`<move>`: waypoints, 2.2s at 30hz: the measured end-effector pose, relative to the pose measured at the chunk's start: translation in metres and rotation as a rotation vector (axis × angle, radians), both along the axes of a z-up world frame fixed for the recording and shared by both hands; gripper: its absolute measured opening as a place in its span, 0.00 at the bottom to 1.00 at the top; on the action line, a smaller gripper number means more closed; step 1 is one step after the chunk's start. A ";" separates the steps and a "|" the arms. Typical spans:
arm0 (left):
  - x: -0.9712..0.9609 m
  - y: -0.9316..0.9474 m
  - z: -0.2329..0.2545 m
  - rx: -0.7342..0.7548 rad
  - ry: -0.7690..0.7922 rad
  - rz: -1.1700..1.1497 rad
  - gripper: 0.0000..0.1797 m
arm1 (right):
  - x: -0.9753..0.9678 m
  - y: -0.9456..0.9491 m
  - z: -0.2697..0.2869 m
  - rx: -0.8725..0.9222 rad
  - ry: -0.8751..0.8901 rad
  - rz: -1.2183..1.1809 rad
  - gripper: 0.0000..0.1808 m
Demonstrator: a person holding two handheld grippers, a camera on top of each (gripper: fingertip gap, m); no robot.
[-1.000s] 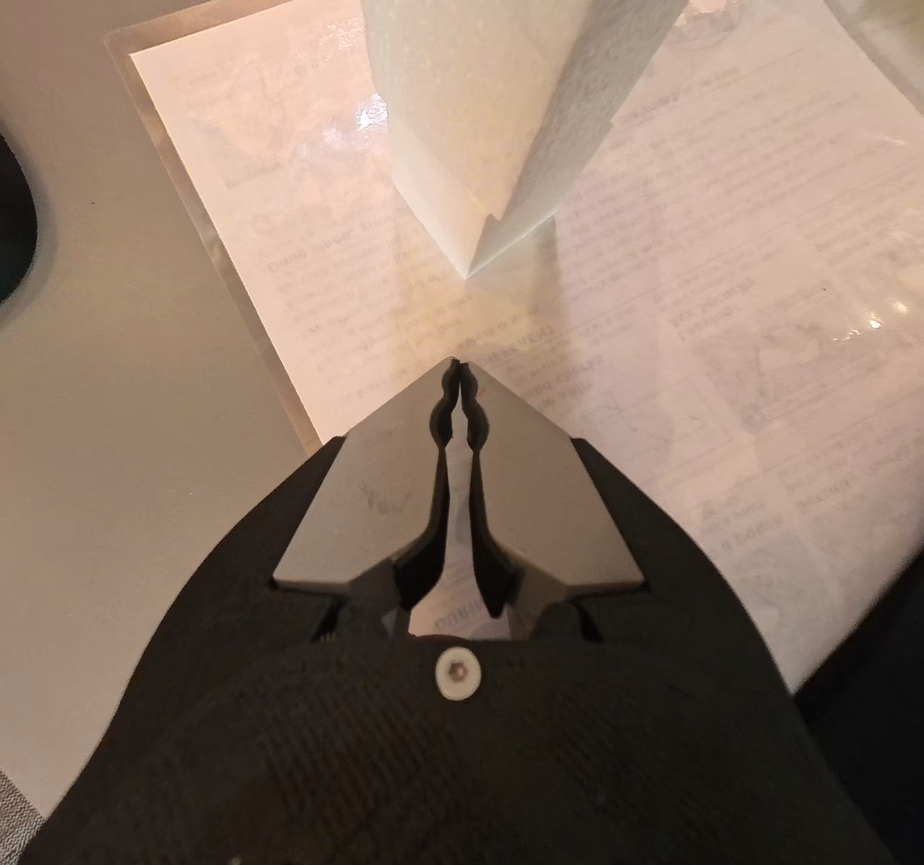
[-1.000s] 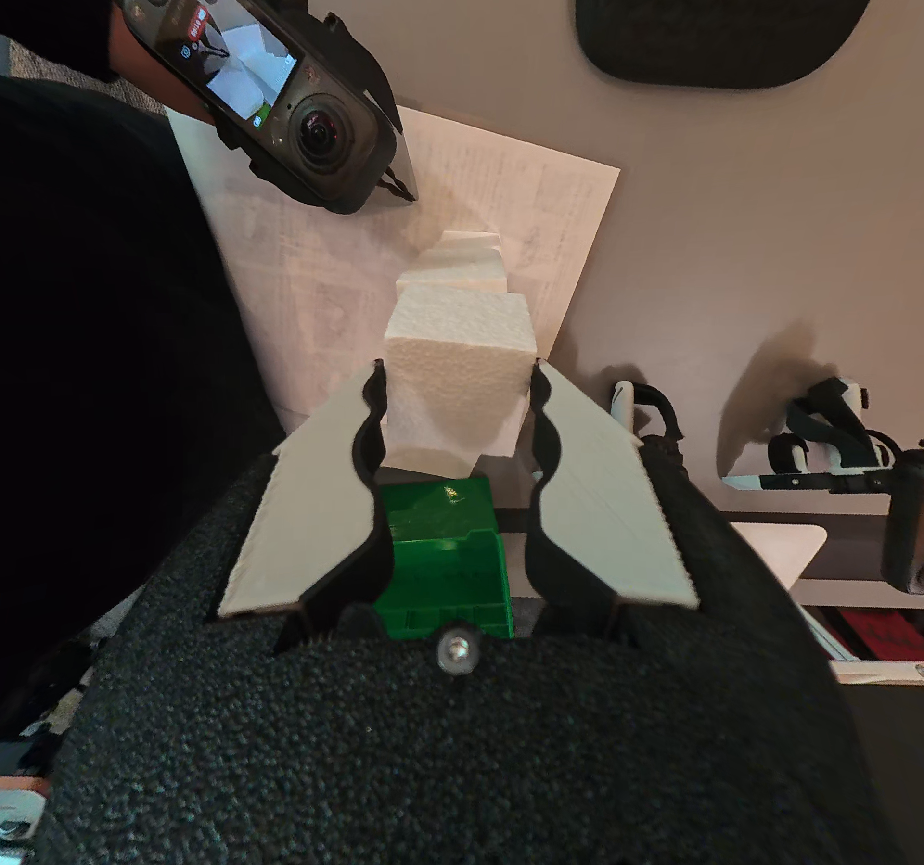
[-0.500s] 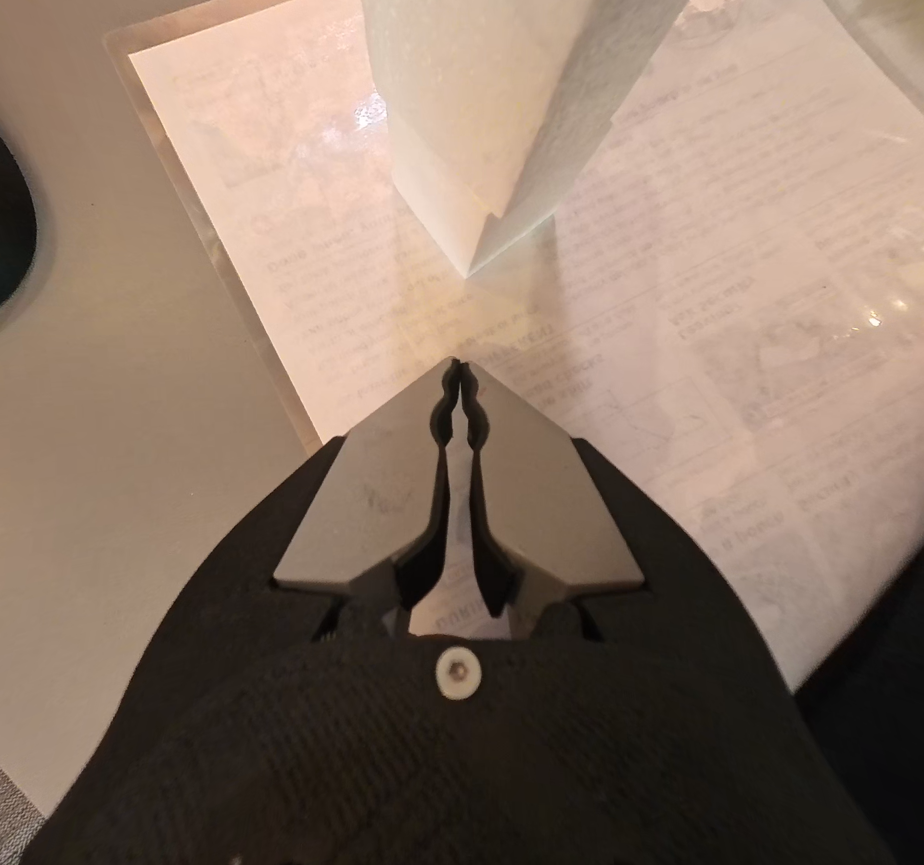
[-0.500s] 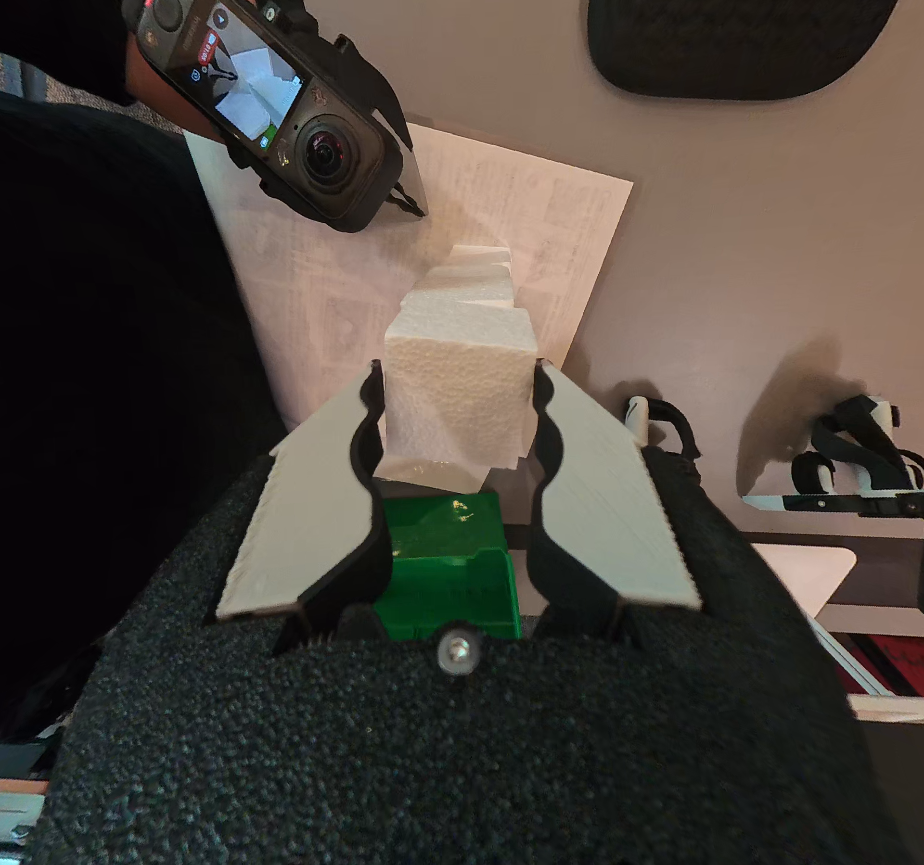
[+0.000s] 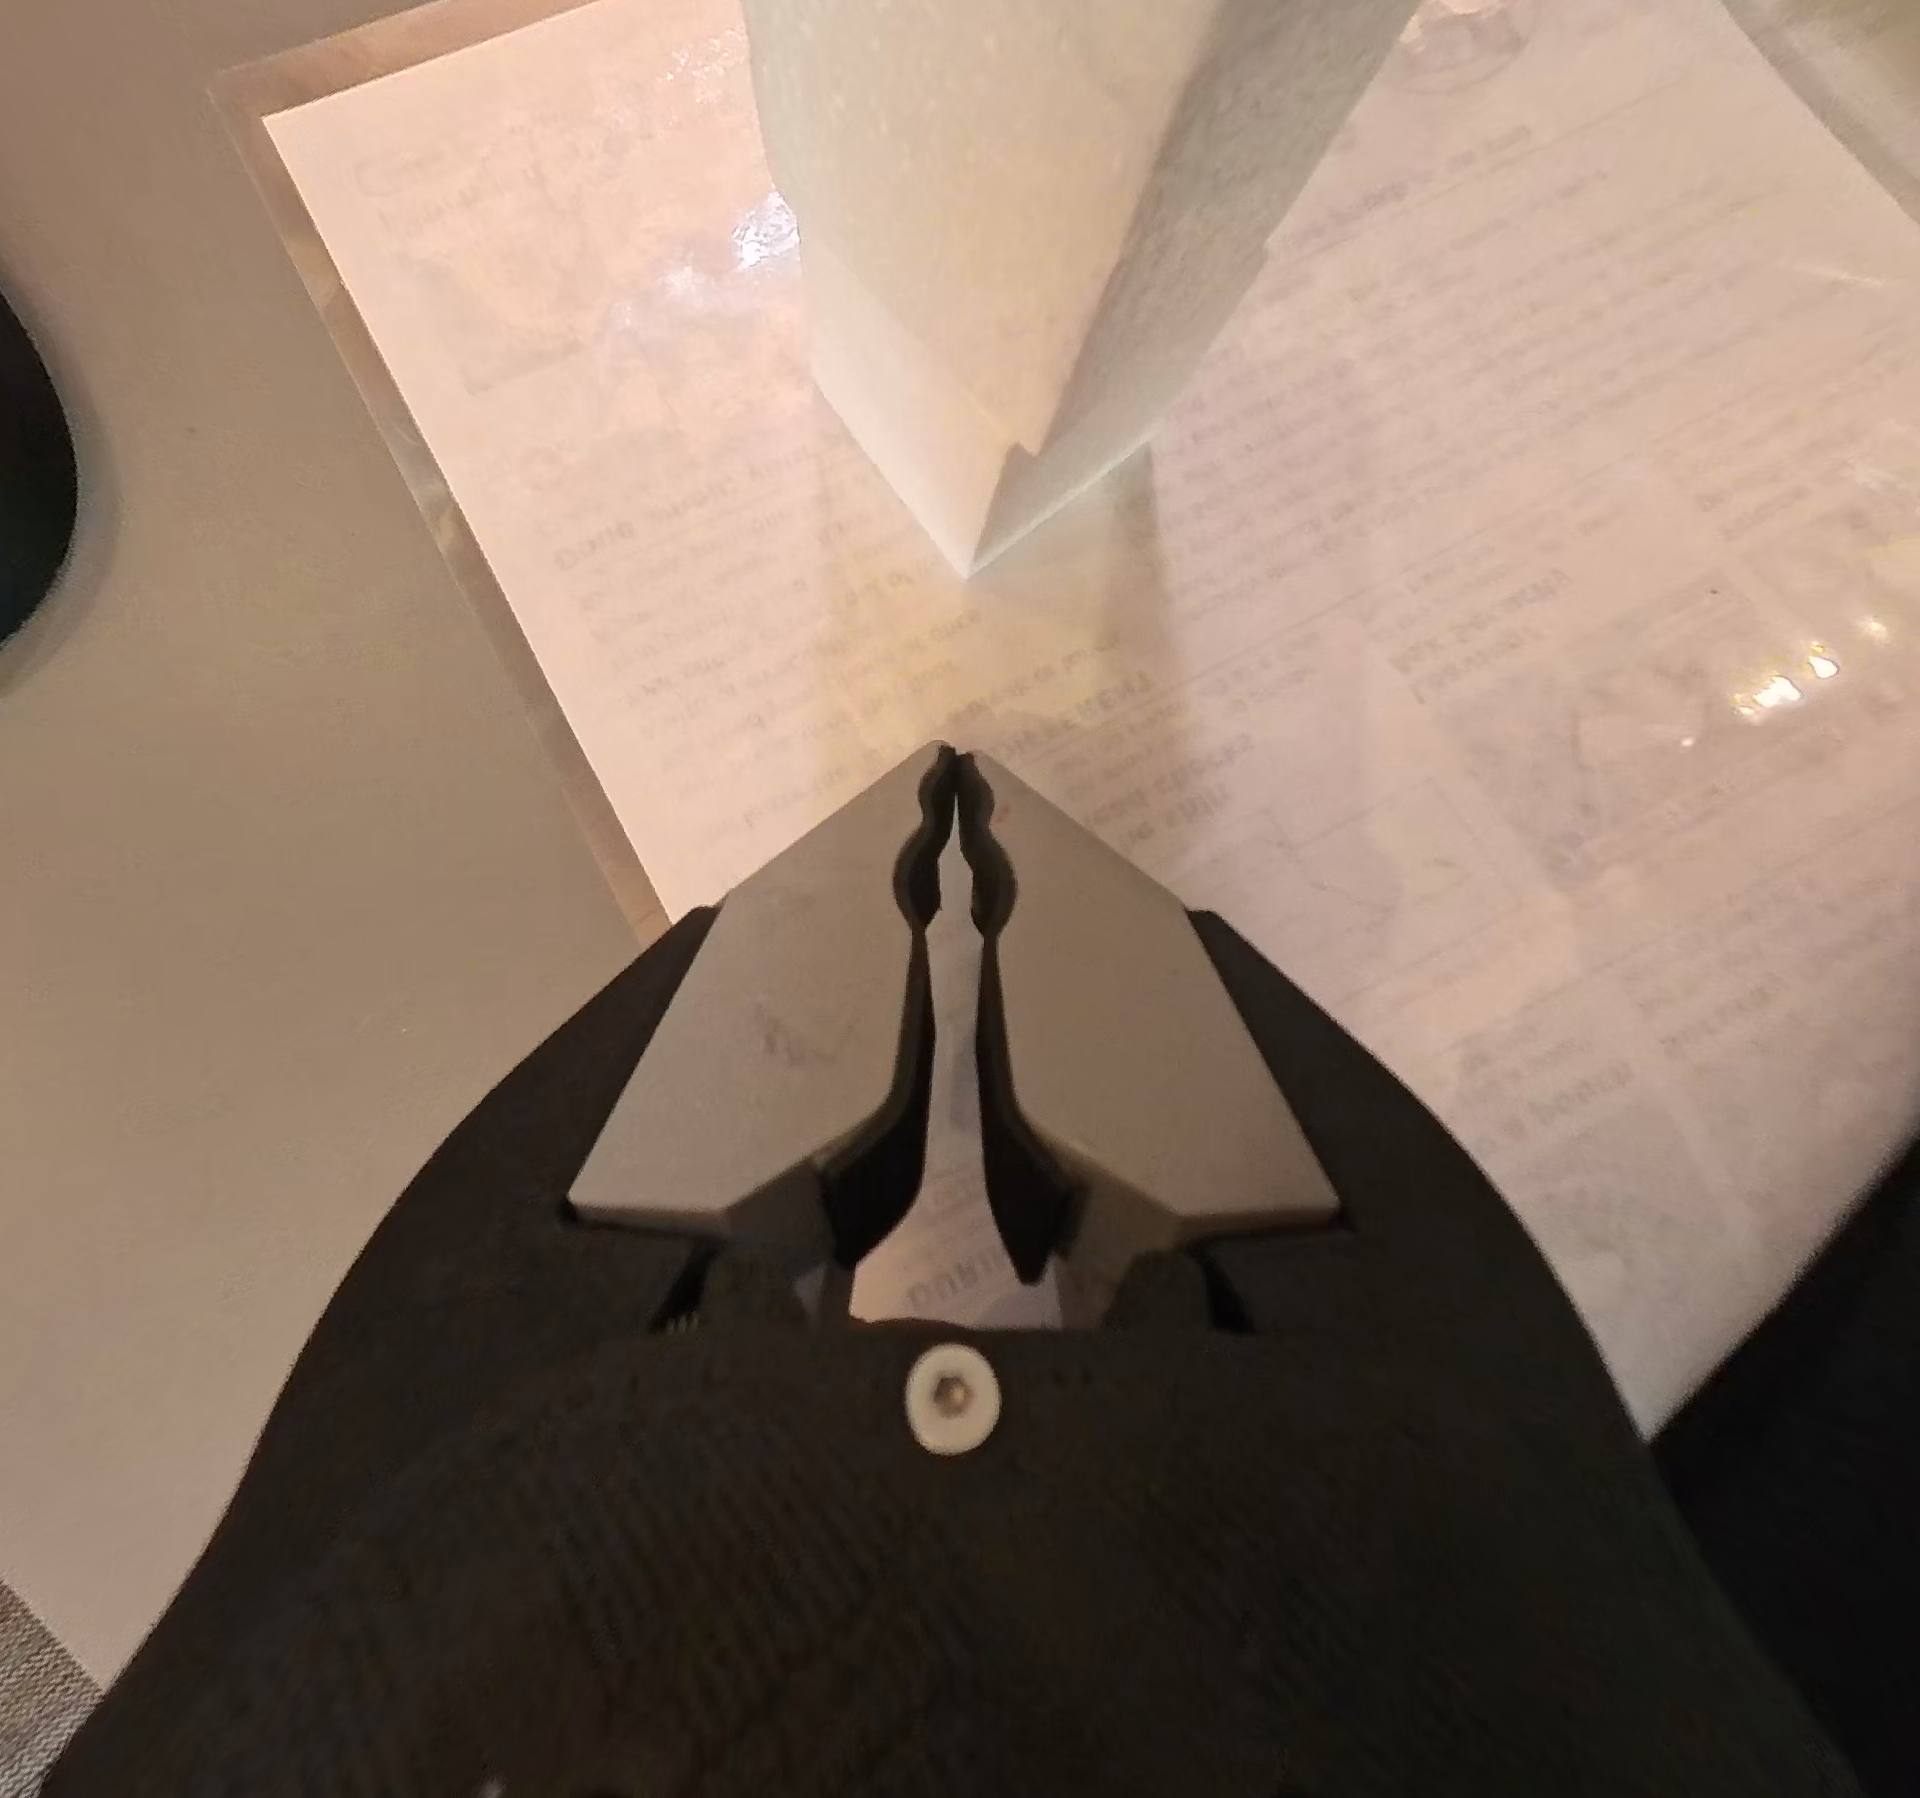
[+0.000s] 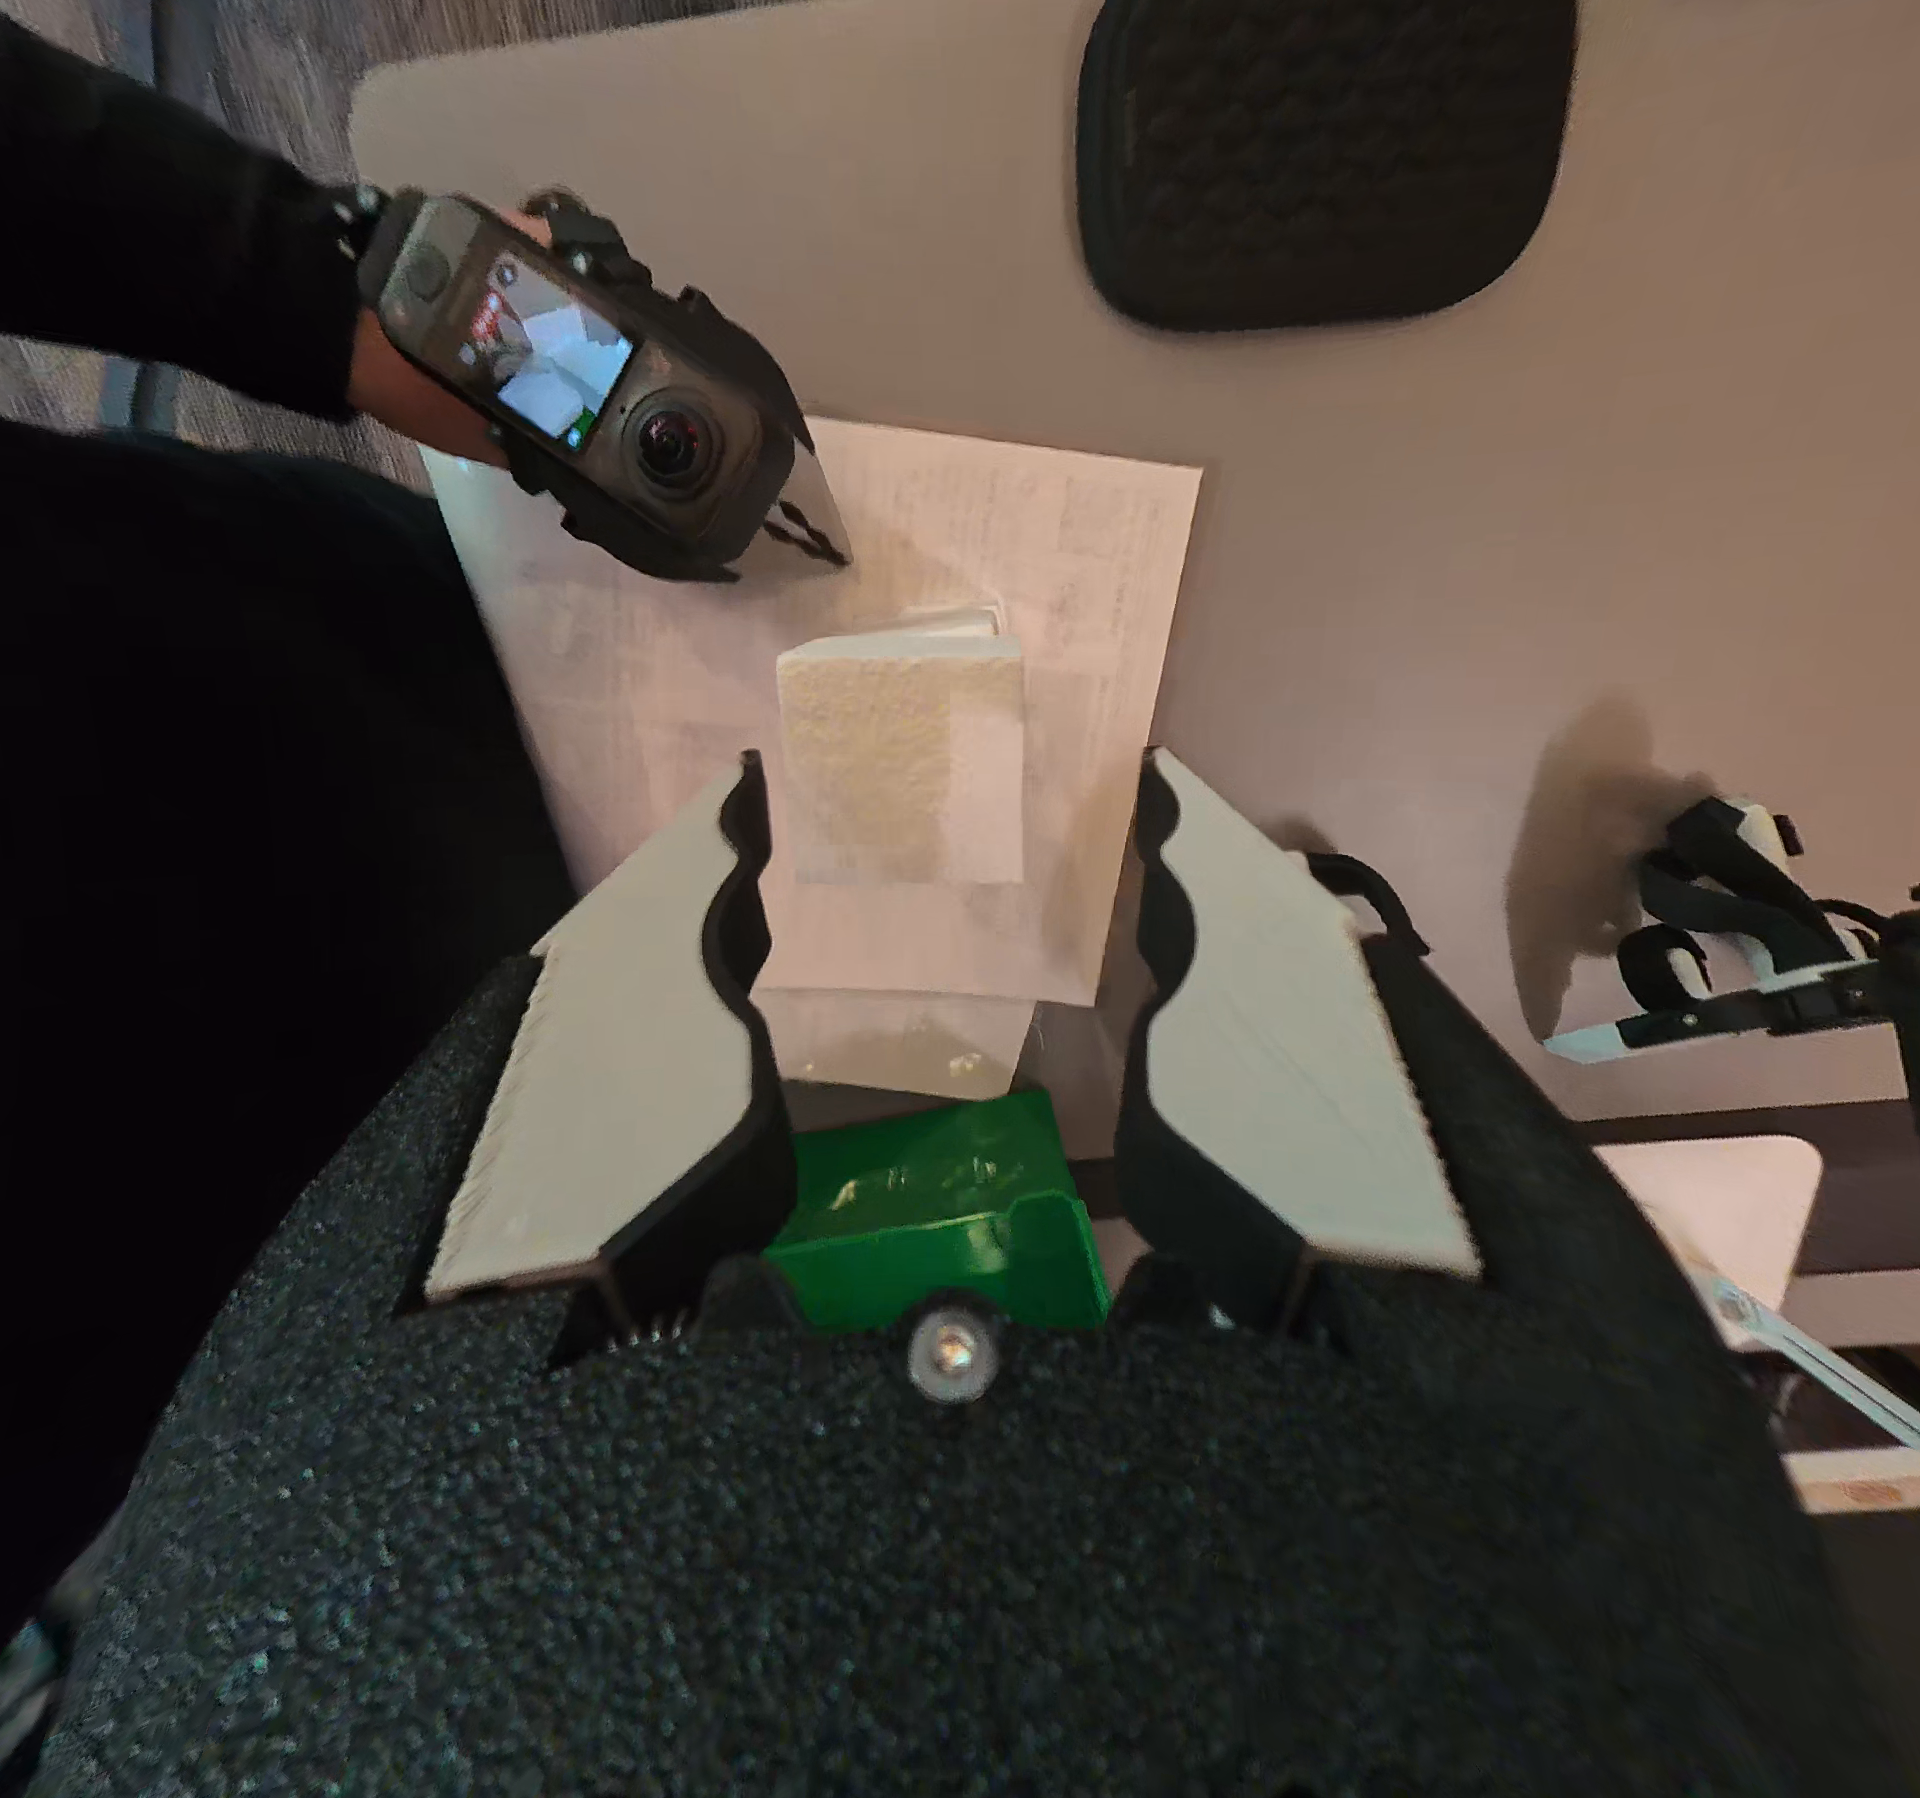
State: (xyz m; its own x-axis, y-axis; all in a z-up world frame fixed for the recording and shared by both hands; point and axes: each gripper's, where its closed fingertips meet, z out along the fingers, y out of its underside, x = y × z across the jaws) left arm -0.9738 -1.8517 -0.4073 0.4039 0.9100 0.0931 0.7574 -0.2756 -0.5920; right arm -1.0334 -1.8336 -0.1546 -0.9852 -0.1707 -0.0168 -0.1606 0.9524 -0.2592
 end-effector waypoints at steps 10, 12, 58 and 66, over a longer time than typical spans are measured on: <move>0.000 0.000 0.000 0.001 0.000 -0.005 0.00 | 0.013 0.024 0.035 -0.520 -0.107 -0.045 0.11; 0.000 0.000 0.000 0.003 -0.003 -0.008 0.00 | 0.035 0.030 0.036 -0.606 -0.203 -0.009 0.00; 0.000 0.000 0.000 0.001 -0.001 0.012 0.00 | 0.080 -0.001 -0.218 -0.407 -0.073 -0.201 0.00; 0.000 0.000 0.000 0.005 0.000 0.013 0.00 | 0.103 -0.002 -0.224 -0.383 -0.159 -0.121 0.00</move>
